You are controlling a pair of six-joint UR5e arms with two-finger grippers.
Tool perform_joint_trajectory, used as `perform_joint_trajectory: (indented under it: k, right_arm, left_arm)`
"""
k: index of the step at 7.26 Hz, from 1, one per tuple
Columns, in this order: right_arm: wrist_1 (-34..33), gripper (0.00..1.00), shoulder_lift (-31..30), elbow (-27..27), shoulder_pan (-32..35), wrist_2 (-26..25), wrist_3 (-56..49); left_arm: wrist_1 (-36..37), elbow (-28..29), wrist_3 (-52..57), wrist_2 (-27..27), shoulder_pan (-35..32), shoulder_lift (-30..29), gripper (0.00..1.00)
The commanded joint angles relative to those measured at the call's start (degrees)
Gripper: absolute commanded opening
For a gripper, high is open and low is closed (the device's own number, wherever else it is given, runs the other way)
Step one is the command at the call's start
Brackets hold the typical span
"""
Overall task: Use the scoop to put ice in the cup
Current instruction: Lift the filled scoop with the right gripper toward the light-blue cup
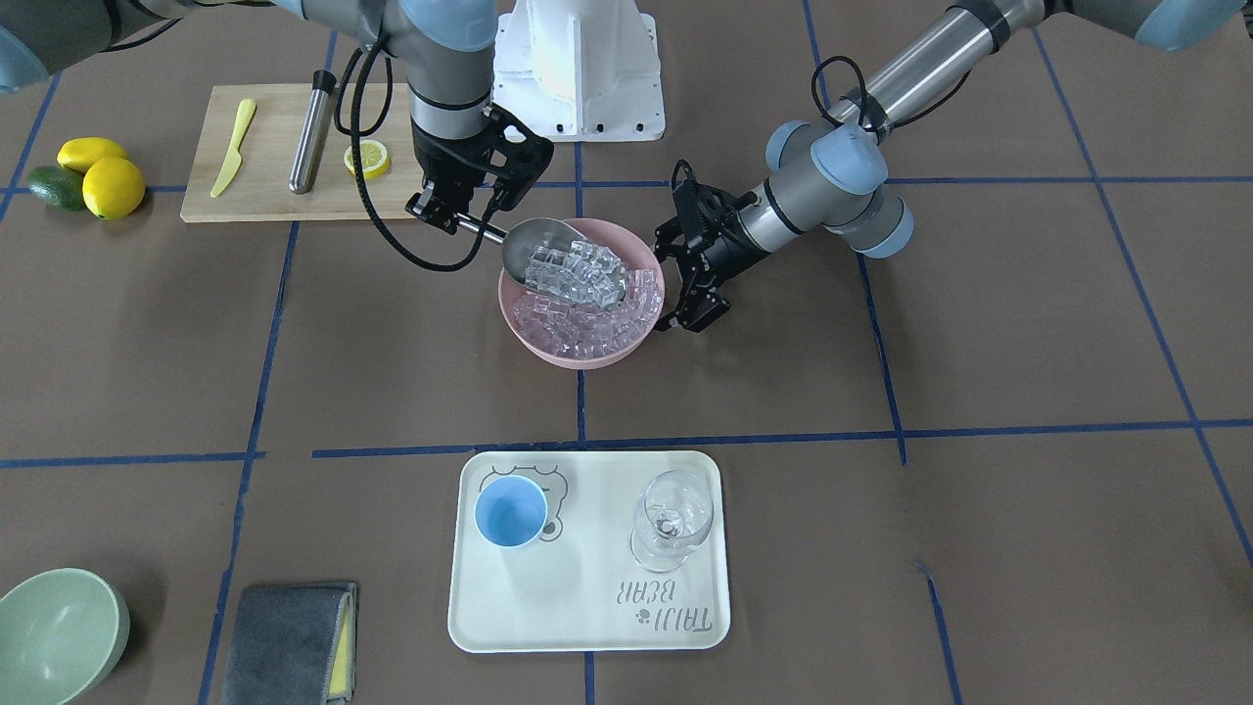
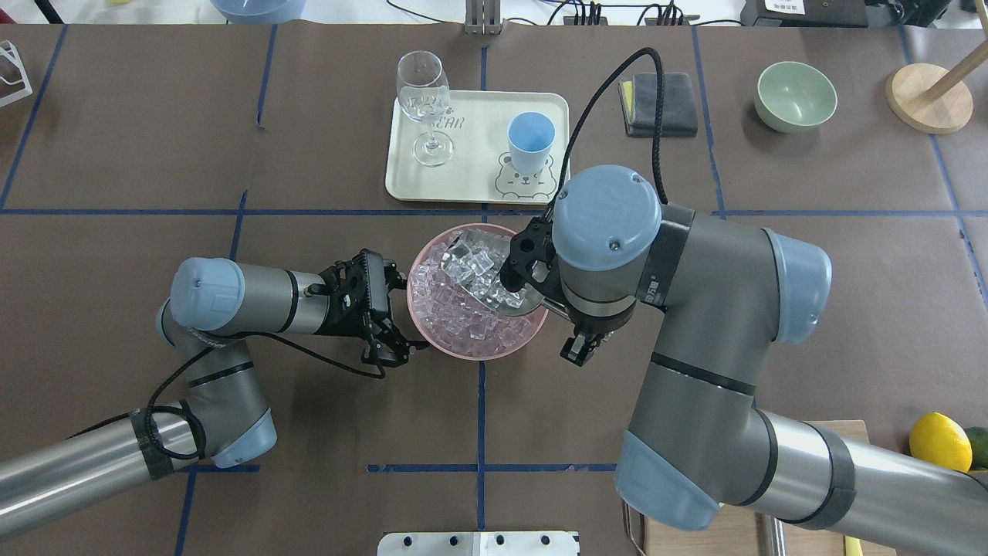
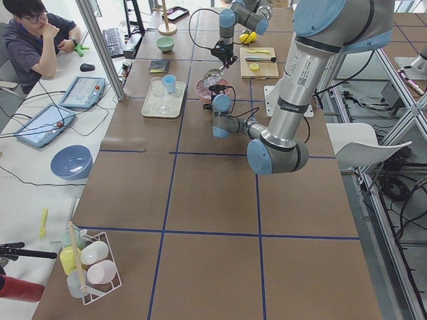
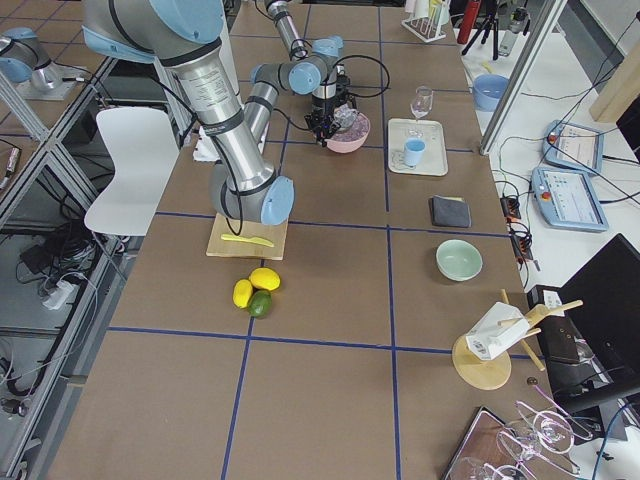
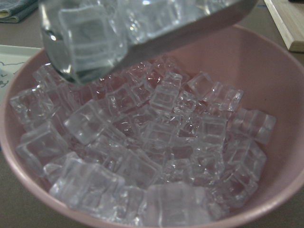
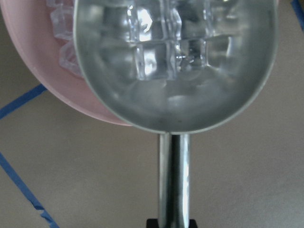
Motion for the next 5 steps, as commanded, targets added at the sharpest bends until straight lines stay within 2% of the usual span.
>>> perform_joint_trajectory:
  k: [1,5]
  right_arm:
    - [-0.25,0.0,-0.13,1.18,4.09,6.37,5.45]
    - [-3.85,0.0,2.15,0.83,7.36,10.09,19.93]
  left_arm:
    - [0.0,0.0,0.0,0.0,0.0,0.0,1.0]
    - [-0.17,0.0,-0.09,0.0,0.0,-0.09,1.0]
